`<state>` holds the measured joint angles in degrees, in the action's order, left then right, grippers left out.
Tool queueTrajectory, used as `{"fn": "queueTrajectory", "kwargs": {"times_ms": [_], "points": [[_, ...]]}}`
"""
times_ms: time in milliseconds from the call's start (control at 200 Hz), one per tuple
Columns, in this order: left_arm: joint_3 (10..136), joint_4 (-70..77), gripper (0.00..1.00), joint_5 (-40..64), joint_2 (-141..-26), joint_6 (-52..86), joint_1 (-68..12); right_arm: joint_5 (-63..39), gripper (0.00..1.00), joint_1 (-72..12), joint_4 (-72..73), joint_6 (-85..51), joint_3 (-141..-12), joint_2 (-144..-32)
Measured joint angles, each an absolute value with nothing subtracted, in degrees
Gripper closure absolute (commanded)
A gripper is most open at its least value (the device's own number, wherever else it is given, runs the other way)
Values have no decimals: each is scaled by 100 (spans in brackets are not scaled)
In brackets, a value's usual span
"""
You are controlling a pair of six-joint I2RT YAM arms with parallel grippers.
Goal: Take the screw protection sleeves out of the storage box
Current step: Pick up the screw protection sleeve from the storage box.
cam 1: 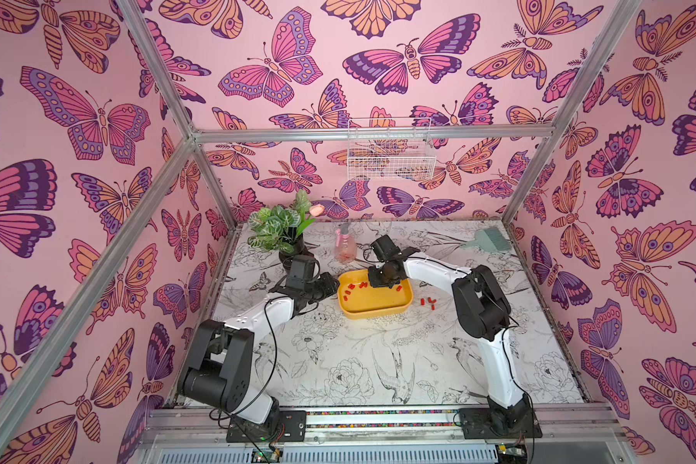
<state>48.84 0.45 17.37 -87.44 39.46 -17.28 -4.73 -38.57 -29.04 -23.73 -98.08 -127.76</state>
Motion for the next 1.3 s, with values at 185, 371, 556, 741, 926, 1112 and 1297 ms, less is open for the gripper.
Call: {"fn": "queueTrajectory", "kwargs": {"times_ms": [185,371,556,741,926,1112,1297], "points": [[4884,45,68,1737,-8744,3948,-1728,-502,71,-3876,-2923,-2373,-9898,-12805],[4884,45,68,1737,-8746,3946,-1728,-502,73,-3876,-2965,-2373,-10020,-12875],[4884,45,68,1737,-8746,3946,-1728,-499,77,-3876,-3020,-2375,-10112,-13013],[4884,45,68,1737,-8746,3946,-1728,-499,79,-3876,-3048,-2375,-10162,-13058],[4884,45,68,1737,-8746,3946,-1728,-499,82,-3876,-3116,-2375,-10248,-13109],[4884,45,67,1737,-8746,3948,-1728,-499,86,-3879,-3133,-2377,-10272,-13126],[4884,45,68,1737,-8746,3946,-1728,-499,90,-3879,-3131,-2381,-10272,-13126]]}}
